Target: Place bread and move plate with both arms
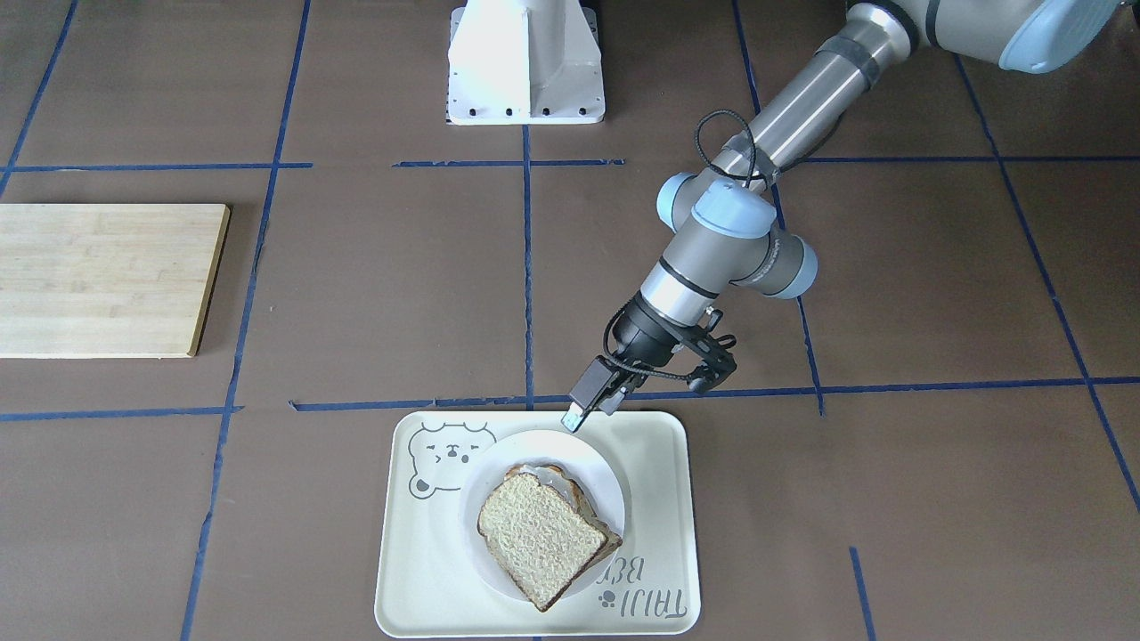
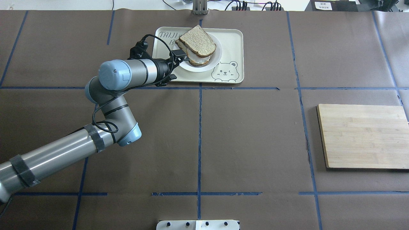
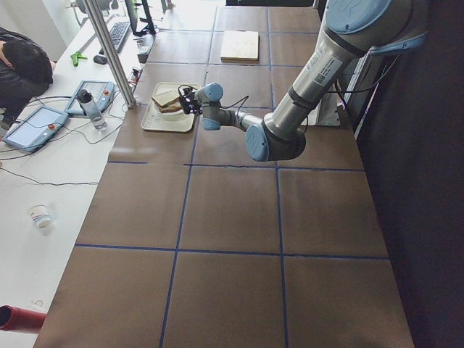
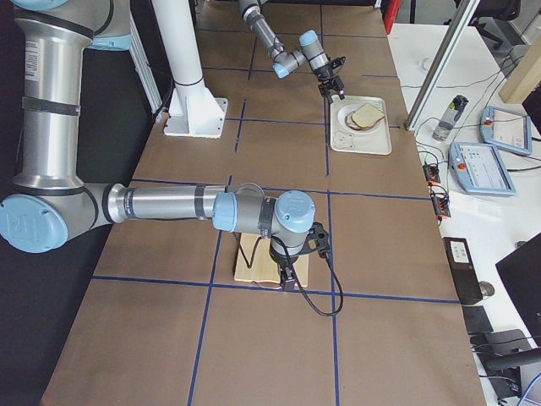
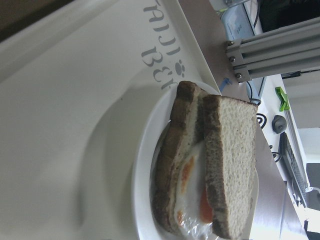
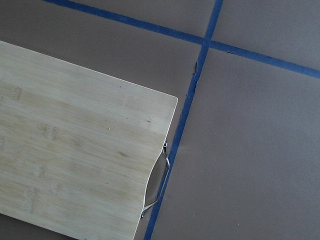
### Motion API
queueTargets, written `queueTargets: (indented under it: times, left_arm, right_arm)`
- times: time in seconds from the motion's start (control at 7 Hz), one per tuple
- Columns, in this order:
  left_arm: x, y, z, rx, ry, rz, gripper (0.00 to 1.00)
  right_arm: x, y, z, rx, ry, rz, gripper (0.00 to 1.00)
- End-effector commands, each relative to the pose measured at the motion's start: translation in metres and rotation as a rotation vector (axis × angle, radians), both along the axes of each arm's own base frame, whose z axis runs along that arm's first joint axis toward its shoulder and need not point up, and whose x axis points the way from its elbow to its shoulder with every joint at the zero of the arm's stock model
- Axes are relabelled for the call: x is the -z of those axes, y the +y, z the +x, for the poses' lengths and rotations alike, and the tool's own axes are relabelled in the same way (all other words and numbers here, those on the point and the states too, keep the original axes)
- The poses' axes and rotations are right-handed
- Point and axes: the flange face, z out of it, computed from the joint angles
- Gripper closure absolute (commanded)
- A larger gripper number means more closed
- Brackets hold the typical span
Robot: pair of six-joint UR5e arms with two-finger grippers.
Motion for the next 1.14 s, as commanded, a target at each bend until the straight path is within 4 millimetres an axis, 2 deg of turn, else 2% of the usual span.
queueTargets:
  times: [0.0, 0.14, 0.29, 0.43, 0.57, 0.71, 1.0]
  left_arm:
    - [0.017, 0.038, -0.058, -0.212, -0.153, 0.023, 0.0]
    - [0.03, 0.043, -0.086, -0.265, -0.247, 0.043, 0.0]
    - [0.025, 0.064, -0.112, -0.355, -0.416, 0.18, 0.0]
    - [0.011, 0.085, -0.136, -0.461, -0.589, 0.25, 0.0]
    - [0.015, 0.092, -0.164, -0.545, -0.719, 0.292, 0.0]
    - [-0.003, 0.103, -0.204, -0.64, -0.831, 0.349, 0.0]
    - [-0.08, 0.12, -0.306, -0.734, -0.949, 0.445, 0.0]
  right_arm:
    - [0.003, -0.001, 0.0, 0.0, 0.0, 0.008, 0.0]
    - [0.0, -0.003, 0.0, -0.001, 0.001, 0.024, 0.0]
    - [-0.002, -0.003, 0.0, -0.001, 0.001, 0.024, 0.0]
    - [-0.002, -0.003, 0.0, -0.001, 0.001, 0.024, 0.0]
    - [-0.003, -0.002, 0.0, -0.002, 0.001, 0.02, 0.0]
    - [-0.003, -0.002, 0.0, -0.002, 0.001, 0.02, 0.0]
    - [-0.003, -0.001, 0.0, -0.002, 0.0, 0.018, 0.0]
